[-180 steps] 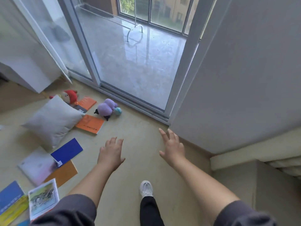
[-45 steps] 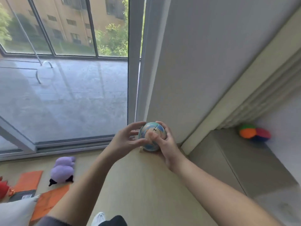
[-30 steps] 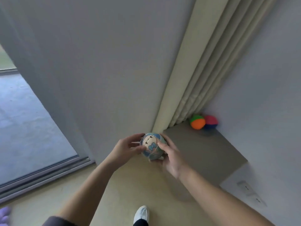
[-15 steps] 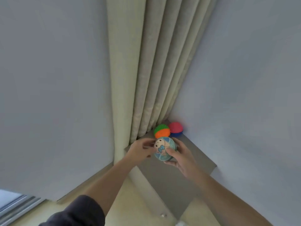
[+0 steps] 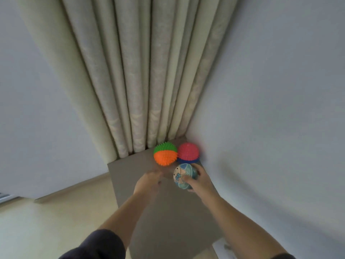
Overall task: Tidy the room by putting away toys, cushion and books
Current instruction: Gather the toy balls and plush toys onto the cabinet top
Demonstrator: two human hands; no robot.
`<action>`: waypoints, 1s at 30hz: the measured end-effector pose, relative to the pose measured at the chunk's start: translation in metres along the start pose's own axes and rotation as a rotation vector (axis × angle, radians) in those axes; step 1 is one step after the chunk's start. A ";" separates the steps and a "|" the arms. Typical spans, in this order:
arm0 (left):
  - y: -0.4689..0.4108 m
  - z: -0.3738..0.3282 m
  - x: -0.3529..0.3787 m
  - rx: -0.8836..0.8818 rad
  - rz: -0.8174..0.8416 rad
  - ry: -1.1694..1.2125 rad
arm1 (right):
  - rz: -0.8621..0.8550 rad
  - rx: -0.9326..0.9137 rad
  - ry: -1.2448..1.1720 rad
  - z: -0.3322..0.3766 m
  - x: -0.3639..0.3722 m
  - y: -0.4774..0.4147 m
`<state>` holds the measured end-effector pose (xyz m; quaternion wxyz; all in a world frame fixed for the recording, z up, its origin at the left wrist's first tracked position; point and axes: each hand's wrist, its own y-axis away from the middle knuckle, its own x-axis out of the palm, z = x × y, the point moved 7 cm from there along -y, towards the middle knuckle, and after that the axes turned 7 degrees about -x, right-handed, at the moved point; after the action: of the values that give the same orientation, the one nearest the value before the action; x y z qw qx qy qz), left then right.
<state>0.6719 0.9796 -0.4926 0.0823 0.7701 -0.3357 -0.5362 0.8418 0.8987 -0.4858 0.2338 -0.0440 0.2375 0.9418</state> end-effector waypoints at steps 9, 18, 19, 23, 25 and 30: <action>-0.063 -0.005 0.072 -0.002 -0.032 -0.336 | 0.003 -0.231 0.141 -0.066 0.012 -0.085; -0.079 0.006 0.088 0.072 -0.006 -0.399 | -0.064 -0.541 0.297 -0.060 0.029 -0.093; -0.079 0.007 0.089 0.077 -0.007 -0.392 | -0.068 -0.562 0.343 -0.064 0.031 -0.093; -0.080 0.009 0.088 0.094 -0.015 -0.338 | -0.047 -0.565 0.537 -0.078 0.036 -0.097; -0.078 0.007 0.086 0.119 -0.033 -0.324 | -0.082 -0.565 0.663 -0.075 0.036 -0.098; -0.077 0.007 0.084 0.117 -0.030 -0.339 | -0.099 -0.543 0.820 -0.073 0.038 -0.097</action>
<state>0.7152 0.9888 -0.5982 -0.0284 0.6771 -0.3639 -0.6390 0.8509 0.9555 -0.5990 0.1456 -0.4815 0.0538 0.8626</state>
